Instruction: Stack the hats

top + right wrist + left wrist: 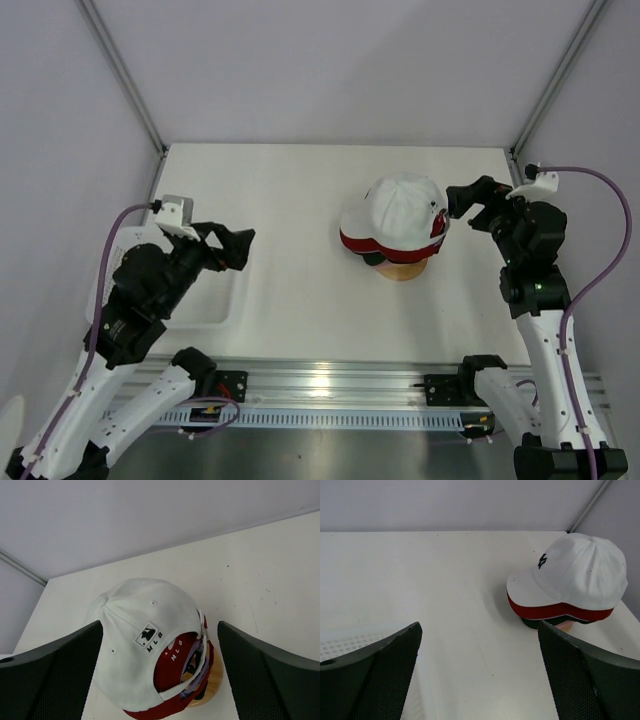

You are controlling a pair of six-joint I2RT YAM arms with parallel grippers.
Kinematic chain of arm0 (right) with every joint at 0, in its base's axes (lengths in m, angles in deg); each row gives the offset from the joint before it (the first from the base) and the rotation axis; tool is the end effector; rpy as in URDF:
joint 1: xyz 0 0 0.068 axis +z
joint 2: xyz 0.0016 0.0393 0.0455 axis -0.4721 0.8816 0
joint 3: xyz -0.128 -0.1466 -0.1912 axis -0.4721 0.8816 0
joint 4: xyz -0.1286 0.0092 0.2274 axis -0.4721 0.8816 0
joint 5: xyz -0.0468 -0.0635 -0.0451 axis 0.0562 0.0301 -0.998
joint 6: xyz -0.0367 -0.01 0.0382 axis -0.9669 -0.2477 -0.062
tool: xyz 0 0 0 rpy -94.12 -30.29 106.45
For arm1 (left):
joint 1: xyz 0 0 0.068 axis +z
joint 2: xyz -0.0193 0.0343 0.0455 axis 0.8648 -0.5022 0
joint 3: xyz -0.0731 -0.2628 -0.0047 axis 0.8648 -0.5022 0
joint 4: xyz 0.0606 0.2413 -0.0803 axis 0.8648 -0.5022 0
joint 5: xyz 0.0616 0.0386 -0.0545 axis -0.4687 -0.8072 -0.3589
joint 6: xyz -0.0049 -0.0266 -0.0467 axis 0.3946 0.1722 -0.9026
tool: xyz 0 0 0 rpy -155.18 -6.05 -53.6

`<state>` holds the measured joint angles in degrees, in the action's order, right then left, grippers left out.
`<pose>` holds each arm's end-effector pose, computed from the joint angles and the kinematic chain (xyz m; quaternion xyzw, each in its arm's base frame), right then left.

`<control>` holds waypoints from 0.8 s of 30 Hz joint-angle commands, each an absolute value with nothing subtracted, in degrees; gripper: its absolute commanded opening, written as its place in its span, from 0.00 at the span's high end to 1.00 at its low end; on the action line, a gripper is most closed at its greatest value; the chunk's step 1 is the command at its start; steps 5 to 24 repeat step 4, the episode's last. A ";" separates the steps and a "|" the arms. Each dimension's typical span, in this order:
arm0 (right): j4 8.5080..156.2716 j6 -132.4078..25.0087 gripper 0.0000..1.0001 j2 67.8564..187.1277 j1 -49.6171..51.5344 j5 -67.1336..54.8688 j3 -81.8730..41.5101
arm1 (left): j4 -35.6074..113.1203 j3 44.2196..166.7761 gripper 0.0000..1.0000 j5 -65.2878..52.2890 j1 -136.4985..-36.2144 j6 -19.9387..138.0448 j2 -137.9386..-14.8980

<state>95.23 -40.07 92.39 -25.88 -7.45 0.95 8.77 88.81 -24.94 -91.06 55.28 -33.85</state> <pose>0.1785 0.0111 0.3896 0.0792 0.7323 0.1729 0.6539 0.0971 -0.0515 0.3963 0.0422 0.7370 -0.2051 0.6426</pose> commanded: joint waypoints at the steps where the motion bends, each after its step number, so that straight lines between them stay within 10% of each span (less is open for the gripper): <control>1: 90.85 -41.09 0.01 92.82 -25.88 -6.39 1.22 | 7.48 87.12 0.01 -22.49 -90.36 57.28 -33.88; 24: 89.97 -40.83 0.00 92.99 -25.88 -7.53 1.92 | 10.00 84.59 0.01 -23.98 -89.57 55.01 -34.23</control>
